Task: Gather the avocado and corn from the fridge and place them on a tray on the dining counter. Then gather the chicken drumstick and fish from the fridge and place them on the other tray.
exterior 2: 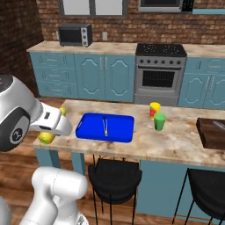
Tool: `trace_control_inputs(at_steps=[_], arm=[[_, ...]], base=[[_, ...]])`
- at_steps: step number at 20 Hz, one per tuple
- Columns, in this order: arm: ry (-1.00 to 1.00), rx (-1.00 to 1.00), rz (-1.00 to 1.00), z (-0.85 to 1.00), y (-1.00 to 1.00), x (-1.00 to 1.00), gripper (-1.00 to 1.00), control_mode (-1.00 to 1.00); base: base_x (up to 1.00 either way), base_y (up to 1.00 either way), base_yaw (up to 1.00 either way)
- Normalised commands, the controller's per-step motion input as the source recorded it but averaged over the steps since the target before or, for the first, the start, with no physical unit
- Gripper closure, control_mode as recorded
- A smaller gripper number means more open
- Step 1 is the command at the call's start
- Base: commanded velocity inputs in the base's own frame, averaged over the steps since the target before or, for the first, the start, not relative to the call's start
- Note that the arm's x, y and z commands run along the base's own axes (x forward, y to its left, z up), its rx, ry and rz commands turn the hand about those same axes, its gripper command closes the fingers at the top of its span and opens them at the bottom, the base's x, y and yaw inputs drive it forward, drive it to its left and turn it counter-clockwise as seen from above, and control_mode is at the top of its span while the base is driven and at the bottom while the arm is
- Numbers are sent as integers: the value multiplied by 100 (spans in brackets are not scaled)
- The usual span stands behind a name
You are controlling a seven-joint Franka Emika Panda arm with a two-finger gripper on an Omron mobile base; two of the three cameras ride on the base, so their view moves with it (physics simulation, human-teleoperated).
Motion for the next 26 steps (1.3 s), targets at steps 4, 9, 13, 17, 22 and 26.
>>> trace_control_inputs(at_steps=[4,9,13,17,22,26], arm=[[6,0,-10,-12,29,100,100,-100],[7,2,0,-42,12,98,100,-100],[9,2,0,-46,2,91,100,-100],[7,0,0,-55,0,85,100,-100],[8,0,0,-56,0,86,100,-100],[8,0,0,-53,0,87,100,-100]], base=[[0,0,0],[0,0,0],[0,0,0],[0,0,0],[0,0,0],[0,0,0]])
